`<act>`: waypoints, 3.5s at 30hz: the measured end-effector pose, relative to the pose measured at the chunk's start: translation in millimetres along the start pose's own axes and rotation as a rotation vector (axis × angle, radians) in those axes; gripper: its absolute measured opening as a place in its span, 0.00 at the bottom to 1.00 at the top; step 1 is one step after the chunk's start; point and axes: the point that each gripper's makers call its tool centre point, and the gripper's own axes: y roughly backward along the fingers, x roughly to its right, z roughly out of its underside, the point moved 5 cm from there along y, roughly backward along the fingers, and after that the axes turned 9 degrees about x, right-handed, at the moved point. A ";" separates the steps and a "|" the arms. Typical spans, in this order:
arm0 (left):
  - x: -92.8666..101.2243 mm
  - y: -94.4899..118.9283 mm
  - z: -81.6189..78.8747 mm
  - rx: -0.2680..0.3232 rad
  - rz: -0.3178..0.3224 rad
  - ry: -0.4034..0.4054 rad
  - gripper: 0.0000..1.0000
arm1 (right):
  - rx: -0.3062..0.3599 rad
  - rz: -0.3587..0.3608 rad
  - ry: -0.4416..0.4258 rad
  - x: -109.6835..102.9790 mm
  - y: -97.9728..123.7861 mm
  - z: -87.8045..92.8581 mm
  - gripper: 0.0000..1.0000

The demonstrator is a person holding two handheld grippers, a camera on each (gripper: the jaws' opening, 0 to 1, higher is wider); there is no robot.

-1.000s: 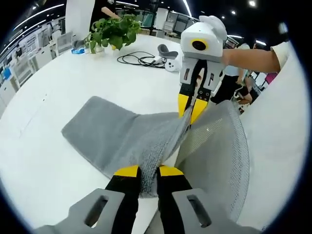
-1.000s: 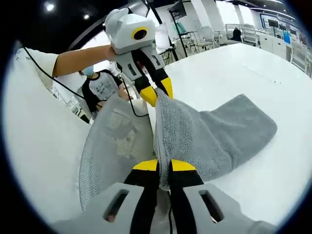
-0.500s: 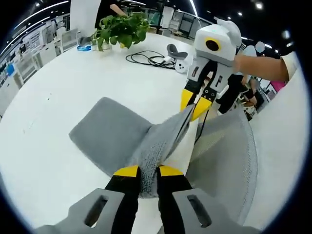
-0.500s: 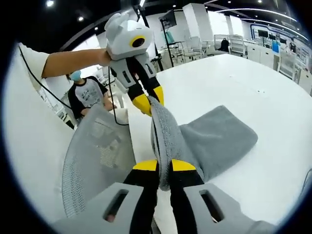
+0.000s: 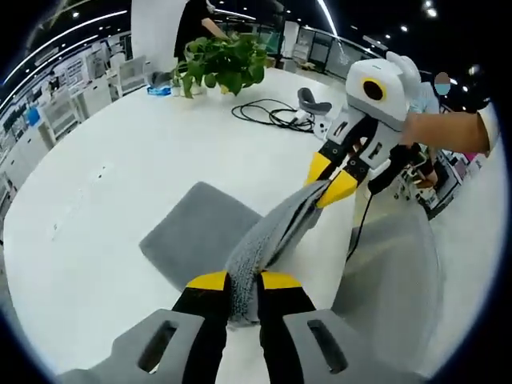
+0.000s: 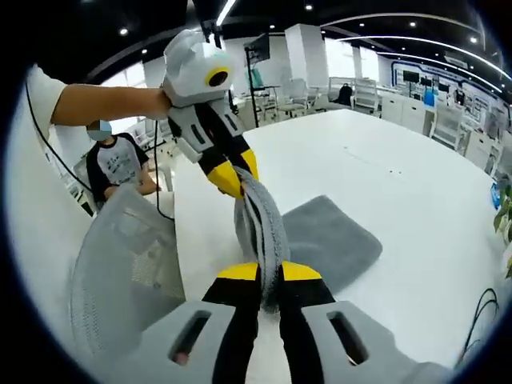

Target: Fold the towel on the table until its edges align and the towel forms a compact rectangular stack.

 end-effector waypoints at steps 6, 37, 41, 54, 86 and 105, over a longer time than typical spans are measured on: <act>-6.6 -3.6 -2.2 0.003 -0.014 0.023 0.13 | 0.018 0.055 0.047 10.9 -2.5 -6.2 0.05; -40.9 -28.7 -6.1 0.061 -0.122 0.017 0.06 | -0.001 0.165 0.117 60.9 -32.1 -13.3 0.01; -44.1 -32.0 -4.9 0.061 -0.127 0.011 0.06 | -0.012 0.170 0.121 66.2 -35.8 -10.9 0.01; -53.6 -46.2 -0.5 0.049 -0.128 0.017 0.06 | -0.042 0.181 0.124 81.6 -46.0 0.6 0.01; -75.6 -82.1 22.8 -0.017 -0.143 0.040 0.07 | -0.133 0.189 0.134 111.5 -79.5 32.8 0.01; -90.5 -95.6 29.0 -0.016 -0.202 0.045 0.13 | -0.145 0.226 0.130 124.0 -90.1 36.1 0.03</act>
